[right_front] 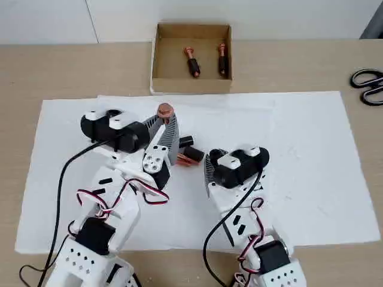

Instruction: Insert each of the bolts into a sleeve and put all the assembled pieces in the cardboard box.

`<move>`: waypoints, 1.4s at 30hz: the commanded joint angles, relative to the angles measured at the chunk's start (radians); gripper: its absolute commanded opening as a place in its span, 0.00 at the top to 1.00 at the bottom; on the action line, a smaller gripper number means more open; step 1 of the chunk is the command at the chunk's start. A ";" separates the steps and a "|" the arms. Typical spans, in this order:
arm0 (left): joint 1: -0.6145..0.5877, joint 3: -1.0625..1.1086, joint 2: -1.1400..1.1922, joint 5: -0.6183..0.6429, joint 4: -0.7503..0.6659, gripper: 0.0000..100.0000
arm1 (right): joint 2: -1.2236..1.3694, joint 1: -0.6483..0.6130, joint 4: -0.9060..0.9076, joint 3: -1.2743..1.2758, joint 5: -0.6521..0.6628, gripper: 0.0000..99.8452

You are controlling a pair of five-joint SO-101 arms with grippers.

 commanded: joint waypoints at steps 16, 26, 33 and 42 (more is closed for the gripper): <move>0.087 0.031 -0.029 0.009 -0.046 0.99 | -0.010 -0.116 -0.031 0.006 -0.020 1.00; 0.089 0.061 -0.029 0.012 -0.043 0.99 | -0.012 -0.154 -0.033 0.006 -0.018 1.00; 0.110 0.061 -0.029 0.072 -0.040 0.99 | -0.012 -0.154 -0.050 0.006 -0.018 1.00; 0.127 0.088 -0.029 0.072 -0.026 0.99 | -0.012 -0.154 -0.051 0.006 -0.018 1.00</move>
